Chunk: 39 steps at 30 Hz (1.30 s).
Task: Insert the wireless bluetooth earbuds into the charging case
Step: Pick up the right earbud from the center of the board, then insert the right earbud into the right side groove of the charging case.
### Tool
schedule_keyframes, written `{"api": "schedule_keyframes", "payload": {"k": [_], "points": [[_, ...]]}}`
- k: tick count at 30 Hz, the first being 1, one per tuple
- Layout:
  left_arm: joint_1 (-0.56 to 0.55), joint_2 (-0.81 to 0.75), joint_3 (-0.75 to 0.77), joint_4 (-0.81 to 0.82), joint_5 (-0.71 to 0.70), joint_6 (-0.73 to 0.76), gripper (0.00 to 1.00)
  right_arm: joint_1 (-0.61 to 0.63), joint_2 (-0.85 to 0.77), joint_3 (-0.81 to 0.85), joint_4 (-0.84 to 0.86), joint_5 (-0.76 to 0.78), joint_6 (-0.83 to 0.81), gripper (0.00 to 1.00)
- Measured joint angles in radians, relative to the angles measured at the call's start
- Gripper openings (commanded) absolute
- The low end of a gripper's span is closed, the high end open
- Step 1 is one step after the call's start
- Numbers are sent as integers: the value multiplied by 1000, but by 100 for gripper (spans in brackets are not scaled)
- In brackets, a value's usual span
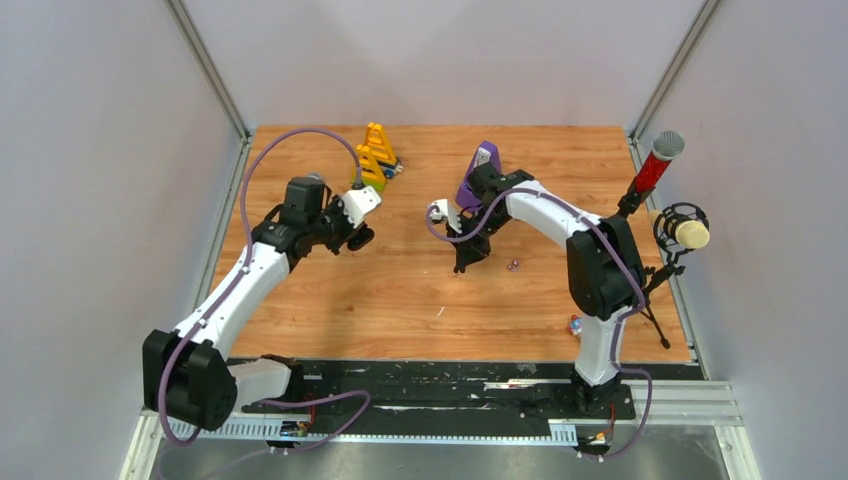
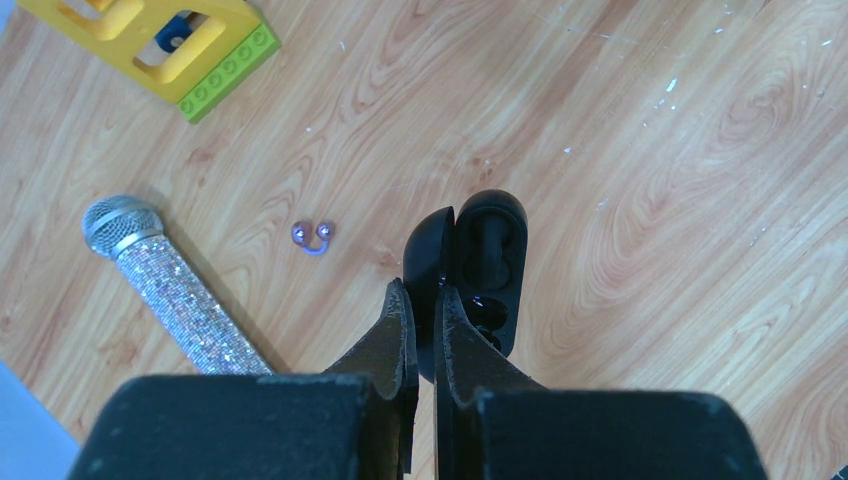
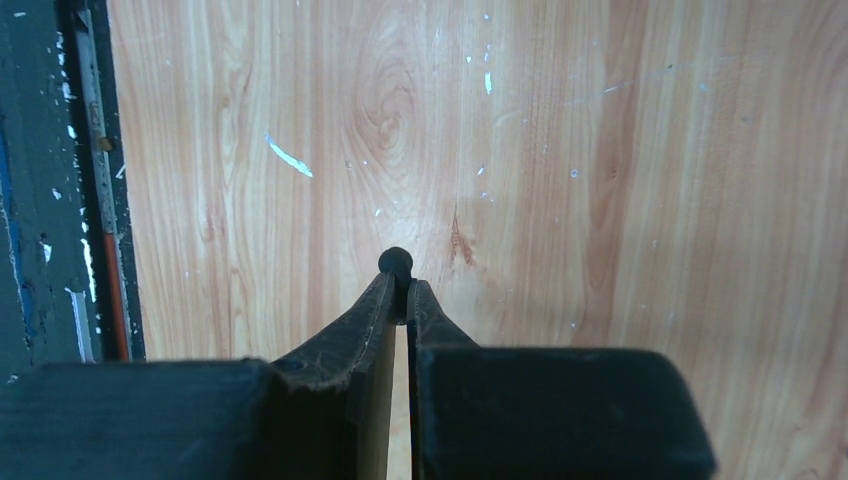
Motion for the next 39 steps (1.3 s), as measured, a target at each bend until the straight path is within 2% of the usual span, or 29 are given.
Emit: {"api": "schedule_keyframes", "payload": {"k": [4, 9, 12, 15, 18, 24, 32, 39], "points": [[-9, 49, 4, -2, 13, -7, 0, 0, -72, -5, 1, -5, 0, 1], [-49, 197, 65, -32, 17, -23, 0, 18, -264, -72, 54, -3, -1, 0], [-79, 274, 112, -59, 18, -34, 0, 75, -433, -166, 134, 19, -4, 0], [-105, 324, 174, -100, 21, -41, 0, 163, -537, -219, 189, 43, -10, 0], [-124, 371, 260, -139, 21, -60, 0, 230, -541, -218, 230, 71, -8, 0], [-162, 449, 402, -201, 18, -117, 0, 339, -445, -179, 263, 216, -12, 0], [-235, 465, 411, -254, 29, -129, 0, 478, -367, -159, 310, 435, -57, 0], [-260, 475, 411, -278, 76, -124, 0, 533, -319, -122, 366, 555, -85, 0]]}}
